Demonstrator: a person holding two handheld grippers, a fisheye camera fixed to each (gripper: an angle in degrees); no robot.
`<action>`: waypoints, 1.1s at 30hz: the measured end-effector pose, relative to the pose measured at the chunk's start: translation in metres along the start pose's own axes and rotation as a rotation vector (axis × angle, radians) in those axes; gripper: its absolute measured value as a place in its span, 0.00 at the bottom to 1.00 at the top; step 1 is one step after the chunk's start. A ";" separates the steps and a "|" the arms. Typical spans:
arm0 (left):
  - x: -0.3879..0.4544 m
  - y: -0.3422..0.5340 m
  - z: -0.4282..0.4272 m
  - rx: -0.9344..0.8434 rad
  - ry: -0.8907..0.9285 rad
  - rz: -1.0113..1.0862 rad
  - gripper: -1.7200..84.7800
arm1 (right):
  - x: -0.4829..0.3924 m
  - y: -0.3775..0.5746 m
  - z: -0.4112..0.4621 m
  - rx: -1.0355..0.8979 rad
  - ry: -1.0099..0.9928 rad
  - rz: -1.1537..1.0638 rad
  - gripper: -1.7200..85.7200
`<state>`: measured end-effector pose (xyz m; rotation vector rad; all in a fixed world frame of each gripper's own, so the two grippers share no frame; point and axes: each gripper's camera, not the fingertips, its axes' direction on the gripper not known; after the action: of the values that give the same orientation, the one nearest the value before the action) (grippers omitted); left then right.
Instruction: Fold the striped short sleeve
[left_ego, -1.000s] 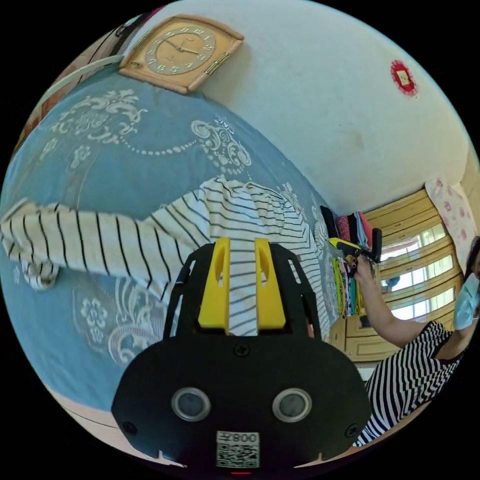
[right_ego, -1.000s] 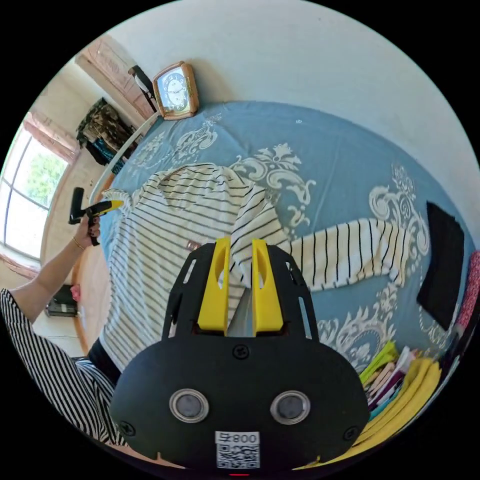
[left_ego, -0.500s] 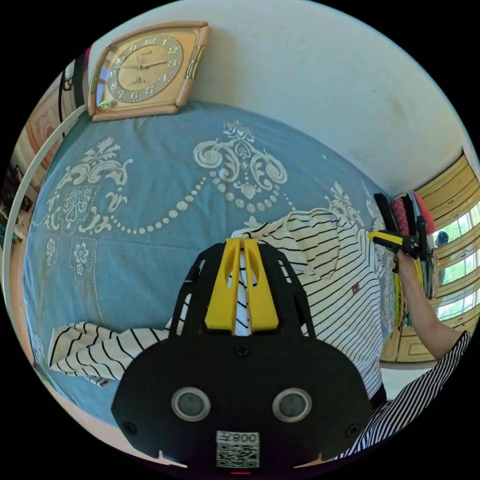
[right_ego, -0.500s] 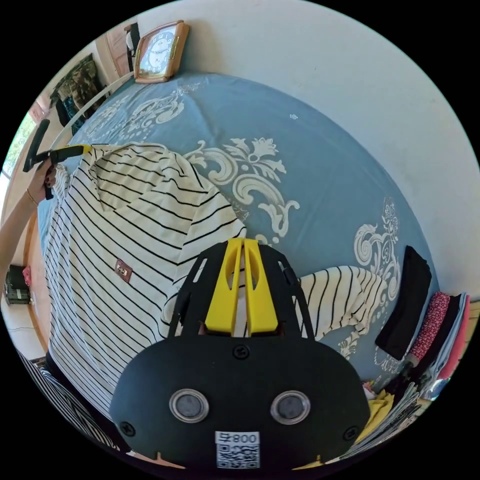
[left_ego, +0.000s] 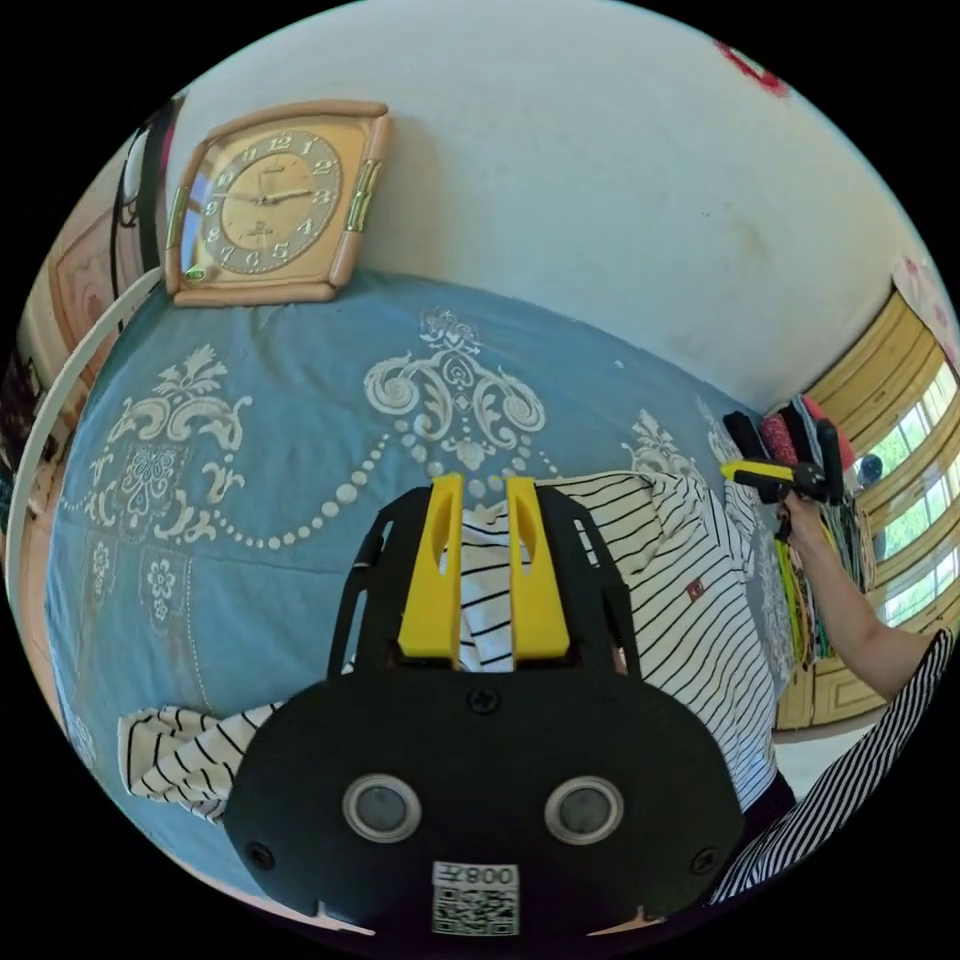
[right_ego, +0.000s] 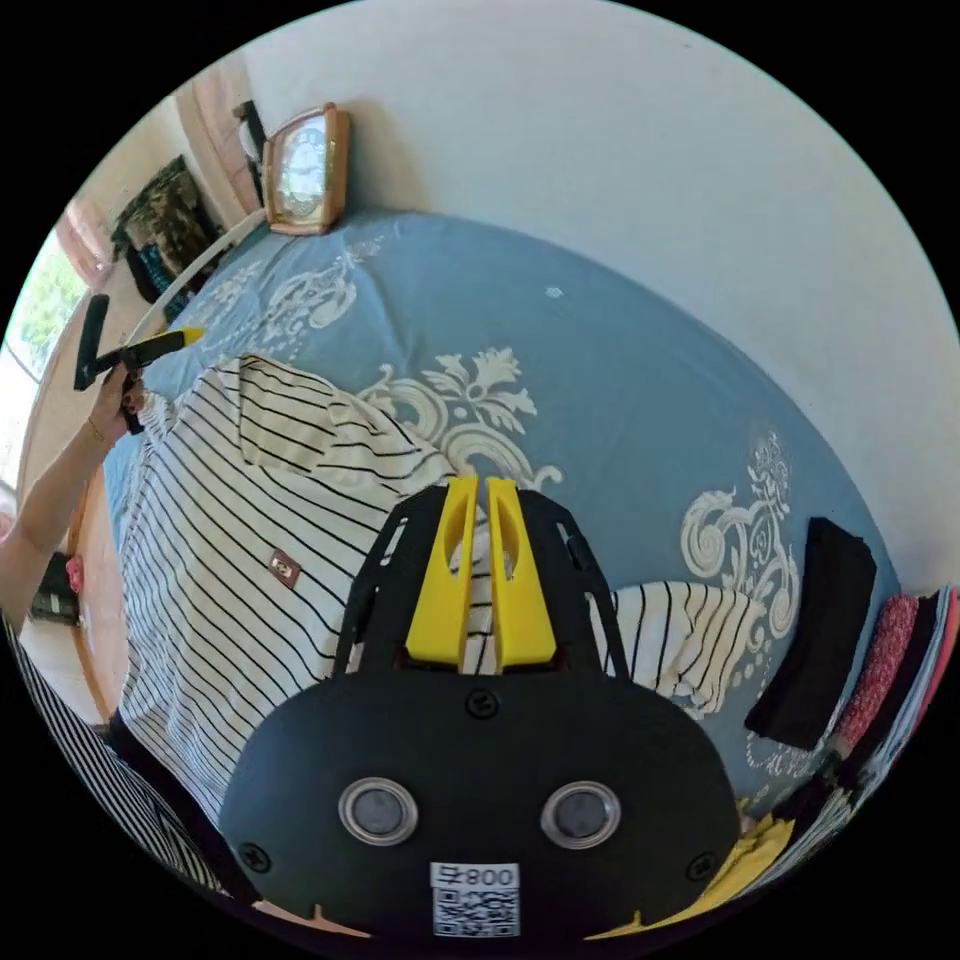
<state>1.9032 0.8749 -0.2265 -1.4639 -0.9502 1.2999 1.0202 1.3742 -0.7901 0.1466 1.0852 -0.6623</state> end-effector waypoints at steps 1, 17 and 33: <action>0.006 -0.007 0.006 -0.030 0.006 0.035 0.10 | -0.008 -0.007 0.001 0.008 -0.015 -0.032 0.06; 0.033 -0.060 0.048 -0.111 -0.068 0.114 0.04 | -0.069 -0.102 0.086 -0.055 -0.053 -0.319 0.03; 0.001 -0.066 0.047 -0.026 0.044 0.030 0.09 | -0.045 -0.123 0.102 0.031 -0.165 -0.282 0.03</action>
<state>1.8585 0.9006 -0.1637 -1.5263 -0.9223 1.2761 1.0160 1.2522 -0.6782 -0.0362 0.9446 -0.9279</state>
